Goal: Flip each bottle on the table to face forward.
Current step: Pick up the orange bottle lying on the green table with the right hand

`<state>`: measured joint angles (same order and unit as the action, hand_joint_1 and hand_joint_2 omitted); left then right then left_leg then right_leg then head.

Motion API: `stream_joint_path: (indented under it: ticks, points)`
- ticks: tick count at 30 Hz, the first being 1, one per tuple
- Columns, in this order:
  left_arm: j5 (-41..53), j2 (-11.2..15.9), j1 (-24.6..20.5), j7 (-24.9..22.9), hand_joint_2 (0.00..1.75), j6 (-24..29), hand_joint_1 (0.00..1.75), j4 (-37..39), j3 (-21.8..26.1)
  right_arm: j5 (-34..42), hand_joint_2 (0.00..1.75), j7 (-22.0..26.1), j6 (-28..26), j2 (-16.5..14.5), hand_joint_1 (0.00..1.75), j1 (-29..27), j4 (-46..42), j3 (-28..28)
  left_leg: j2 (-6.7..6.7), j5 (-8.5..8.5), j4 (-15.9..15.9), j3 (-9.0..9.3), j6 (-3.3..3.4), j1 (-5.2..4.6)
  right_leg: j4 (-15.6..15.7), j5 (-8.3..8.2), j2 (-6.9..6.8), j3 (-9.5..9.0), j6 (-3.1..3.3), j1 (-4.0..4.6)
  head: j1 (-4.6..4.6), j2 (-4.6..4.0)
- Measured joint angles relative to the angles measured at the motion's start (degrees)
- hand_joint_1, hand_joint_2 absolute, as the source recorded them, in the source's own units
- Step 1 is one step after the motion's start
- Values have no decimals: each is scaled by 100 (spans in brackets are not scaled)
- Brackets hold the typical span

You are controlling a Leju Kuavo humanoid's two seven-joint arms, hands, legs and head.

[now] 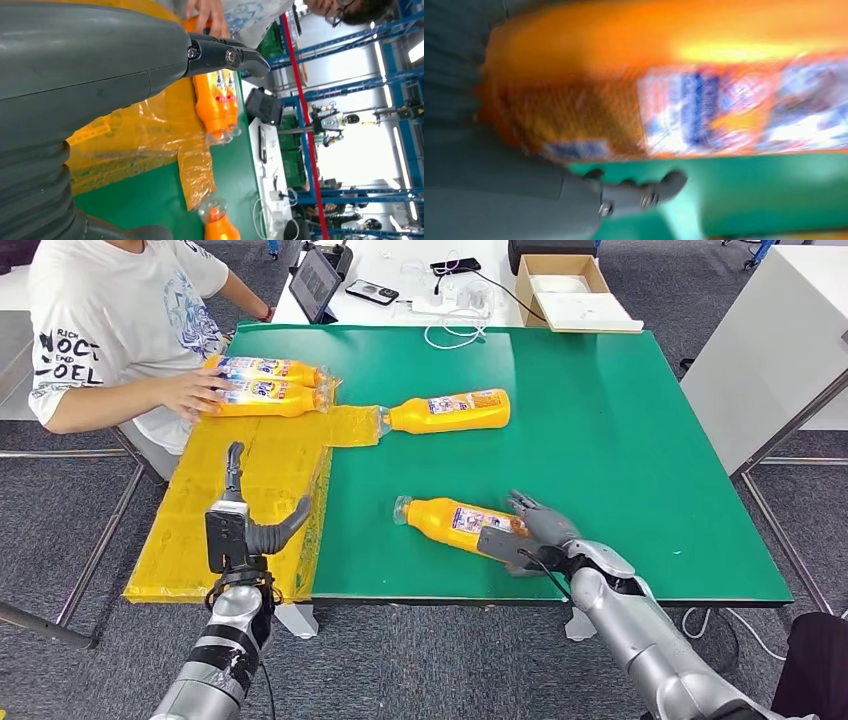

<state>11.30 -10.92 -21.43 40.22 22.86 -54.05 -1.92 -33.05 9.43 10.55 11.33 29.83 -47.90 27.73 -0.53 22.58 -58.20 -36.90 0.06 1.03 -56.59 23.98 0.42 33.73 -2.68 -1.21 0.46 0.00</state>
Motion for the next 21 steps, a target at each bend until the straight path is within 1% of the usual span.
stream_joint_path:
  ticks: [8, 15, 16, 17, 19, 20, 21]
  points:
    - [2, -15, -49, 0, 175, -19, 0, 174, -3, -2, 175, -9, -5, 85, 0, 68, 129, 175, 6, 1, 0, 0, -1, 4, 0, 0, 6, 7, 0, 4, -1, 0]
    - [15, -27, -82, 0, 175, -43, 0, 271, -3, -26, 175, -102, -55, 96, 0, 199, 301, 402, 7, 1, 0, 2, 0, 4, 0, -1, 6, 5, 1, 3, 1, 0]
    - [18, -33, -86, 0, 175, -48, 0, 284, -3, -20, 175, -106, -87, 81, 10, 222, 344, 447, 7, 1, 0, 3, 0, 4, 0, -1, 6, 4, 1, 3, 0, 0]
    - [20, -42, -89, 0, 175, -52, 0, 295, -3, -7, 175, -108, -137, 59, 35, 239, 391, 485, 8, 1, 0, 5, 0, 4, 0, -1, 7, 2, 1, 3, 1, 0]
    - [28, -60, -93, 0, 175, -54, 0, 316, -3, 41, 175, -108, -328, -19, 107, 255, 495, 537, 18, 2, 0, 12, 0, 4, 0, -2, 14, -2, 2, 3, 1, 0]
    - [38, -68, -94, 0, 175, -51, 0, 324, -3, 72, 175, -105, -462, -71, 134, 251, 546, 546, 25, 3, 0, 16, 0, 4, 0, -2, 20, -3, 2, 4, 1, 0]
    - [49, -76, -94, 0, 175, -48, 0, 330, -3, 100, 175, -99, -602, -129, 145, 240, 590, 550, 32, 5, 0, 20, -1, 4, 0, -4, 27, -4, 4, 4, 1, 0]
